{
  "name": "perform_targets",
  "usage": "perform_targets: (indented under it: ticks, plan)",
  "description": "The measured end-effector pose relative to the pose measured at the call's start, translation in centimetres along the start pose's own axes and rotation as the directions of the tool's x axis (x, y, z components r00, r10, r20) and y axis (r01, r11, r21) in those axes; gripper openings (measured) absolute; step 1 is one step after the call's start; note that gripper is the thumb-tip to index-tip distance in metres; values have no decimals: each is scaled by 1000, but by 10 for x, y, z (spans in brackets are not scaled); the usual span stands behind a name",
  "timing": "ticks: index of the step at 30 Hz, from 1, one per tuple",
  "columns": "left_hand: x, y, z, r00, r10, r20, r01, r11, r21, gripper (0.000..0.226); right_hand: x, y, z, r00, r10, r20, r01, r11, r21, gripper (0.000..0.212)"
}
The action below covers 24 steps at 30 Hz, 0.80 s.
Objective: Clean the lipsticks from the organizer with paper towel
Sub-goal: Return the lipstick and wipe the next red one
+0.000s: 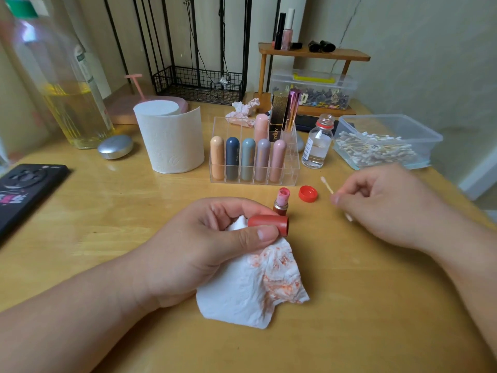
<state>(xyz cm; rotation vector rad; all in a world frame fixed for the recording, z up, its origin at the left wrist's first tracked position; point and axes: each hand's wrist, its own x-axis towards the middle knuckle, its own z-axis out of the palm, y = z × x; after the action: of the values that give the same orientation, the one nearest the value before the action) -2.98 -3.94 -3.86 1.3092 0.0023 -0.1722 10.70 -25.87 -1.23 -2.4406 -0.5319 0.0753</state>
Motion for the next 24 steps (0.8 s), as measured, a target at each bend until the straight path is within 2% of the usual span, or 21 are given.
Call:
perform_targets:
  ticks: [3, 11, 24]
  plan:
    - [-1, 0, 0, 1000, 4, 5, -4, 999, 35, 23, 2, 0, 11, 999, 37, 39, -35, 998, -47, 24]
    - [0, 0, 0, 1000, 22, 16, -22, 999, 42, 23, 10, 3, 23, 997, 79, -13, -80, 981, -177, 26]
    - [0, 1, -1, 1000, 12, -1, -12, 1000, -16, 25, 13, 2, 20, 992, 126, -12, -126, 979, -158, 31]
